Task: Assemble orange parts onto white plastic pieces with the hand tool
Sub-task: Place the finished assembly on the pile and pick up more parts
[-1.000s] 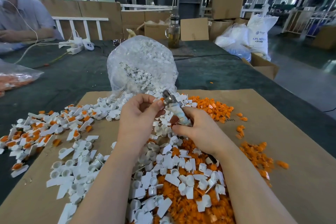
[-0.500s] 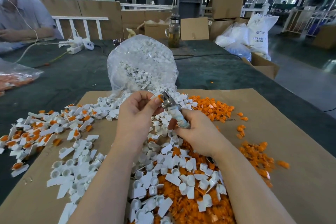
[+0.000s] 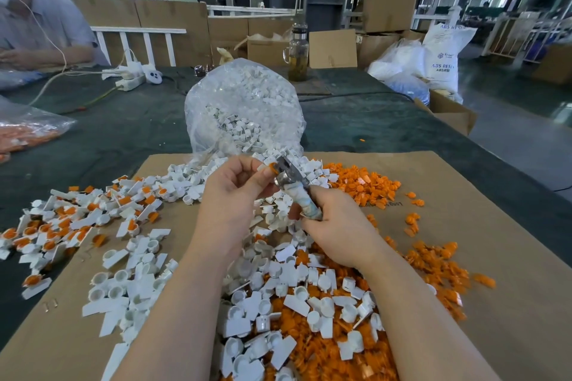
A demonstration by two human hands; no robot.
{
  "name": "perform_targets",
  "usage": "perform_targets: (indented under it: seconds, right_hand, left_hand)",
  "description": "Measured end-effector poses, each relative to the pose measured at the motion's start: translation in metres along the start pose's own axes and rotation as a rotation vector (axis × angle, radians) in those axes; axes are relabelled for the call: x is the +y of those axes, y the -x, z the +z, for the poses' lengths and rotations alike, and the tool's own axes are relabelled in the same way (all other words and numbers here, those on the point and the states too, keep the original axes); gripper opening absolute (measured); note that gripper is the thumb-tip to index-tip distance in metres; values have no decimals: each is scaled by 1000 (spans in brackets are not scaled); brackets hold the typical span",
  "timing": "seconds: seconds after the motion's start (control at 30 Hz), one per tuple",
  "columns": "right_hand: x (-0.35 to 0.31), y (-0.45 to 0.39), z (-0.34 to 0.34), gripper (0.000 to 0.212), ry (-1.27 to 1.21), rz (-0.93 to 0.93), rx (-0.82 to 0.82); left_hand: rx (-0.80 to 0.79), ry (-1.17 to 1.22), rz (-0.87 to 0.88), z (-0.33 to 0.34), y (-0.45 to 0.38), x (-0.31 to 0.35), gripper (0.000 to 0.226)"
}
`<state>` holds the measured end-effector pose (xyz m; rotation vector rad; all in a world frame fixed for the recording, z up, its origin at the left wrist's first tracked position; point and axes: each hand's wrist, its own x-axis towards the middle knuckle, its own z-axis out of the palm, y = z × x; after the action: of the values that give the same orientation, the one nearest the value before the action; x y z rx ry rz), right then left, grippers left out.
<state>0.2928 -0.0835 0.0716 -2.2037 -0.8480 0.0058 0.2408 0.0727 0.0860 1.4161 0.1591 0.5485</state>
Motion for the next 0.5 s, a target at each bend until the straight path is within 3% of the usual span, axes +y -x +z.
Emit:
perform_targets:
  seconds: [0.1,0.23,0.33,0.5]
  right_hand:
    - [0,2,2,5,94,-11,50]
    - [4,1,3,19,109,11,136]
    - [6,0,3,9,132,30,173]
    - [7,0,4,10,182,43,196]
  left_hand:
    - [89,186,-185,-4,-2,1,6]
    - [457,609,-366,-23,-7,6,16]
    - [669,830,-374,-39,-12,7,15]
    - [805,997,-329,-58,-16,5,25]
